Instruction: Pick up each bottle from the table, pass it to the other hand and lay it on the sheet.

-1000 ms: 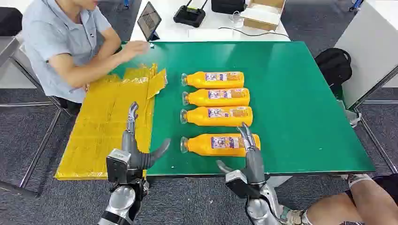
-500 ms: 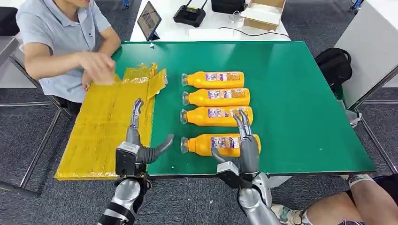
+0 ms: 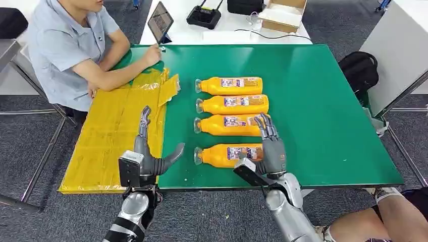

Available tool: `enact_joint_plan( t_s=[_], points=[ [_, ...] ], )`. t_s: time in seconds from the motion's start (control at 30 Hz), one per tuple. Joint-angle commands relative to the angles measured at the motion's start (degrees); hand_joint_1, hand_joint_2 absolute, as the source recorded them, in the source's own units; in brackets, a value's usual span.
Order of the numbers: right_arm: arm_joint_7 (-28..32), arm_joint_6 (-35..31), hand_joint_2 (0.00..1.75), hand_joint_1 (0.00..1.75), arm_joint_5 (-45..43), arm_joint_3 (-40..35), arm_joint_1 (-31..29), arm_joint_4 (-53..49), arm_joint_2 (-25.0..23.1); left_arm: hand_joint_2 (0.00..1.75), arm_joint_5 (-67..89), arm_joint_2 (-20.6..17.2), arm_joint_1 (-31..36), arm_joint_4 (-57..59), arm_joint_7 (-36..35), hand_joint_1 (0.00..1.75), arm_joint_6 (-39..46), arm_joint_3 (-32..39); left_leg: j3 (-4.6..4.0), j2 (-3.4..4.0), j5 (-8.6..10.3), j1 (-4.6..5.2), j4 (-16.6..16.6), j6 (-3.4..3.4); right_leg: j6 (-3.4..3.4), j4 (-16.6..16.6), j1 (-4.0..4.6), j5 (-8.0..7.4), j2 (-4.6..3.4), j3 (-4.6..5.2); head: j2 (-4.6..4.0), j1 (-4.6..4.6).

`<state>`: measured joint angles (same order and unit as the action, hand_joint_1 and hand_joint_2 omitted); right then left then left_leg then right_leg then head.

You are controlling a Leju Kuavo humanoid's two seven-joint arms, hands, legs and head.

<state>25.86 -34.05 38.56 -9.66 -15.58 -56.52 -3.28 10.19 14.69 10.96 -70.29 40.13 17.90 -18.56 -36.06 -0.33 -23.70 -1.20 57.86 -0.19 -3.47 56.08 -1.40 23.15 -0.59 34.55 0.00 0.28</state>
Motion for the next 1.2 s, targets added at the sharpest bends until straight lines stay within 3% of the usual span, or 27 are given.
enact_joint_plan(
  t_s=[0.03, 0.3, 0.43, 0.7, 0.8, 0.93, 1.2],
  points=[
    [-2.29, -1.06, 1.75, 0.00, 3.64, -0.07, -5.53, 8.97, 2.16, 1.75, -0.09, -0.83, 2.02, 2.54, -0.13, 0.00, -0.63, 0.20, 0.34, 0.04, -0.14, -0.01, -0.04, 0.07, 0.18, -0.06, 0.06, 0.12, 0.04, -0.34, 0.00, -0.02],
    [-7.54, 2.73, 1.75, 0.00, 10.76, -1.46, -12.73, 17.69, 3.98, 1.75, -0.96, -1.13, 2.52, 2.62, -0.13, 0.00, -1.17, 0.64, 0.22, 0.08, -0.07, 0.03, -0.01, 0.09, 0.15, -0.03, 0.02, 0.03, 0.00, -0.23, 0.00, 0.00],
    [-7.96, 9.25, 1.75, 0.00, 8.93, -2.07, -12.61, 18.38, 3.80, 1.75, -1.08, -1.49, 2.43, 2.39, -0.13, 0.00, -1.78, 0.94, 0.17, 0.09, -0.05, 0.01, -0.04, 0.05, 0.12, -0.04, 0.02, 0.02, -0.04, -0.16, 0.00, 0.00],
    [-7.96, 9.25, 1.75, 0.00, 8.93, -2.07, -12.61, 18.38, 3.80, 1.75, -1.08, -1.49, 2.43, 2.39, -0.13, 0.00, -1.78, 0.94, 0.33, 0.06, -0.09, -0.02, -0.04, 0.07, 0.16, -0.07, 0.06, 0.07, 0.03, -0.32, 0.00, -0.02],
    [-6.10, 14.98, 1.75, 0.00, 5.28, -2.48, -11.36, 17.60, 4.00, 1.75, -1.48, -1.59, 2.82, 2.54, -0.13, 0.00, -1.90, 0.71, 0.29, 0.02, -0.06, -0.02, -0.04, 0.07, 0.15, -0.08, 0.06, 0.05, 0.06, -0.30, 0.00, 0.00],
    [-3.92, 17.96, 1.75, 0.00, 3.43, -3.52, -10.79, 17.73, 4.67, 1.75, -1.95, -1.85, 3.15, 2.55, -0.13, 0.00, -2.38, 0.35, 0.22, -0.04, -0.03, -0.03, -0.05, 0.05, 0.13, -0.09, 0.06, 0.04, 0.10, -0.25, 0.00, 0.00],
    [1.75, 15.61, 1.75, 0.00, 0.18, -3.23, -8.90, 13.87, 4.40, 1.75, -2.66, -2.07, 3.89, 2.15, -0.13, 0.00, -2.35, -1.02, 0.26, -0.08, -0.03, -0.01, -0.05, 0.05, 0.12, -0.07, 0.04, 0.06, 0.14, -0.28, 0.00, 0.00]
  ],
)
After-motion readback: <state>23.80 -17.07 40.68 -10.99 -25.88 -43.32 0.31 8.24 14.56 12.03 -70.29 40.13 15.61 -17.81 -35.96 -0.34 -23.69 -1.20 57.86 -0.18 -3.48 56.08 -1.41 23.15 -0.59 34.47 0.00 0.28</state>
